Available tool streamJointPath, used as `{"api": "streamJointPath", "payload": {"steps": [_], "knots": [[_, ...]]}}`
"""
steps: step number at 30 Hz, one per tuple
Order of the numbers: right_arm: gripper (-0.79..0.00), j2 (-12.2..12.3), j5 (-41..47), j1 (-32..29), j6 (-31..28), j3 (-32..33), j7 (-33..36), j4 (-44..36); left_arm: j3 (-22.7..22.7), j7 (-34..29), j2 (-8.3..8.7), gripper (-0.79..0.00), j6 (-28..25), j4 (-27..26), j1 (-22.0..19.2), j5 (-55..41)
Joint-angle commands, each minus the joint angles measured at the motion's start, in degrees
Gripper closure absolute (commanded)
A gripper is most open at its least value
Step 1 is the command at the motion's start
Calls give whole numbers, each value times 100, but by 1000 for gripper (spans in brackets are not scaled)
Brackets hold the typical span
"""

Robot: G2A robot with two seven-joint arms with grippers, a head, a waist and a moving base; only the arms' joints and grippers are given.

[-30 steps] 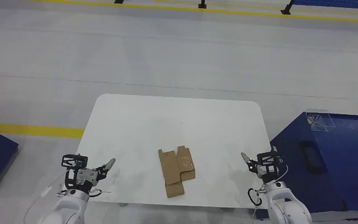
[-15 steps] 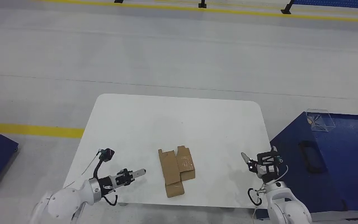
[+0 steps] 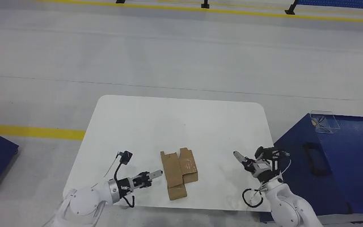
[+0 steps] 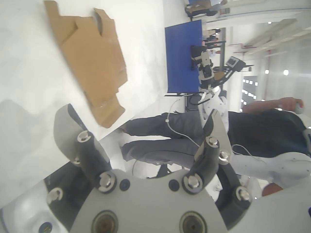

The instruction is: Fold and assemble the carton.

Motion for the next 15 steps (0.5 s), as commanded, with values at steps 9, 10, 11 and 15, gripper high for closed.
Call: {"api": "streamJointPath", "payload": {"steps": [9, 10, 11, 15], "knots": [[-785, -29, 4035, 1797, 74, -602, 3372, 2057, 919, 514, -167, -785, 120, 1172, -794, 34], [-785, -40, 4136, 1950, 24, -709, 3530, 2265, 967, 542, -175, -785, 135, 1233, -848, 79], [-785, -52, 4183, 2080, -46, -831, 3672, 2472, 1014, 596, -185, -785, 155, 1305, -884, 100], [-785, -115, 4277, 2516, -268, -1248, 3861, 3165, 1184, 692, -223, -754, 142, 1512, -1017, 93]]}}
